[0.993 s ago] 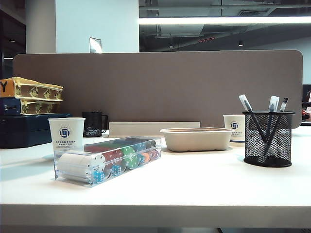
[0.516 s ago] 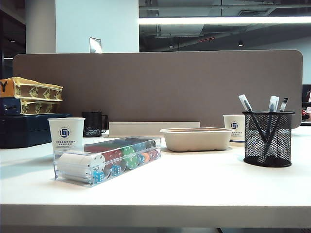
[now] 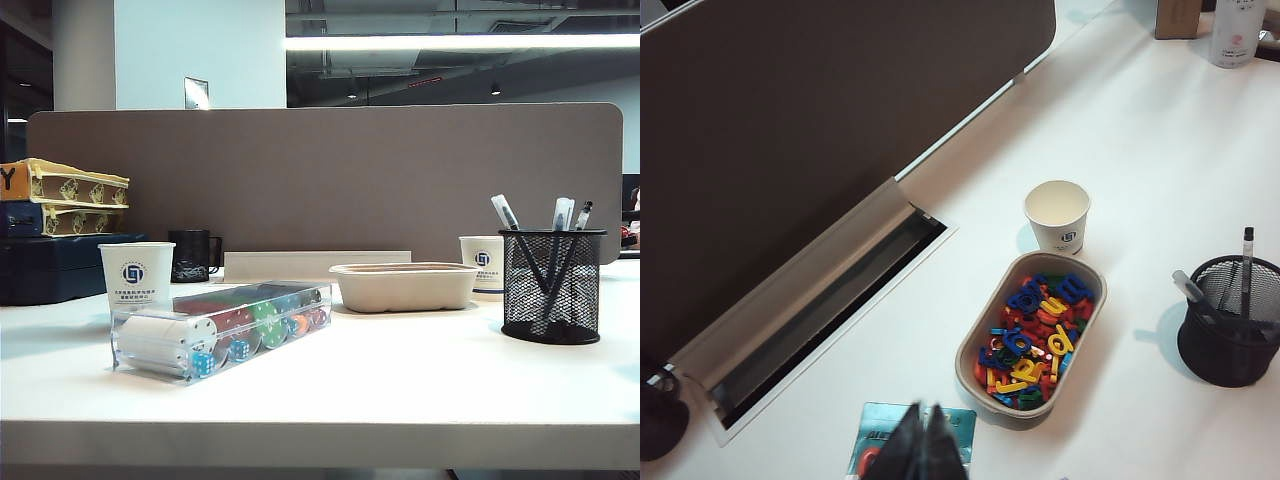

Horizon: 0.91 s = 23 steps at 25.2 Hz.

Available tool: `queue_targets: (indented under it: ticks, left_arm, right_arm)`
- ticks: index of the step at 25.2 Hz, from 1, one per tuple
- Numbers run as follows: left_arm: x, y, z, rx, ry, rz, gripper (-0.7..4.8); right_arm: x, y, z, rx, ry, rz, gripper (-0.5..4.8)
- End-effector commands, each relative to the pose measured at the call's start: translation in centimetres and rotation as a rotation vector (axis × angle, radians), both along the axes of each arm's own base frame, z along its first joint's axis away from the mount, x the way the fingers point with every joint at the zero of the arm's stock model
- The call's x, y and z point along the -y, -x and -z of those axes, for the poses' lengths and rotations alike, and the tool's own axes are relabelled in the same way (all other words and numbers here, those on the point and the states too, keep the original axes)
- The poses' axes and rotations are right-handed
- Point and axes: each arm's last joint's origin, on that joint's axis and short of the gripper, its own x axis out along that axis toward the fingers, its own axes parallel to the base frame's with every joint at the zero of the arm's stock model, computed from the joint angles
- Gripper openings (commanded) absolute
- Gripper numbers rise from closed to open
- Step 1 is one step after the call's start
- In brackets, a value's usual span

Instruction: Pick up one pen and put it in the pen container.

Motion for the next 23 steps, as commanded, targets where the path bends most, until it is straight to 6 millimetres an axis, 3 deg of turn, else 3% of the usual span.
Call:
queue_targets:
  ticks: [1,12,23]
  left_arm:
    - [-0.6,0.7,-0.8,0.027,0.009,-0.009,-0.06]
    - [-3.2,5.1,-2.0,0.071,-0.002,-0.033,-0.06]
    - [-5.6,6.9,-1.9,0.024,-0.038,-0.112,-0.06]
  right_arm:
    - [-0.1,-0.1,-0.5,0.049,-0.001,-0.009,-0.06]
    - [-0.2,-0.2,-0.8,0.082,0.007,-0.018,-0.06]
    - [-0.4,0.0,-0.7,0.077,0.011,-0.04,-0.06]
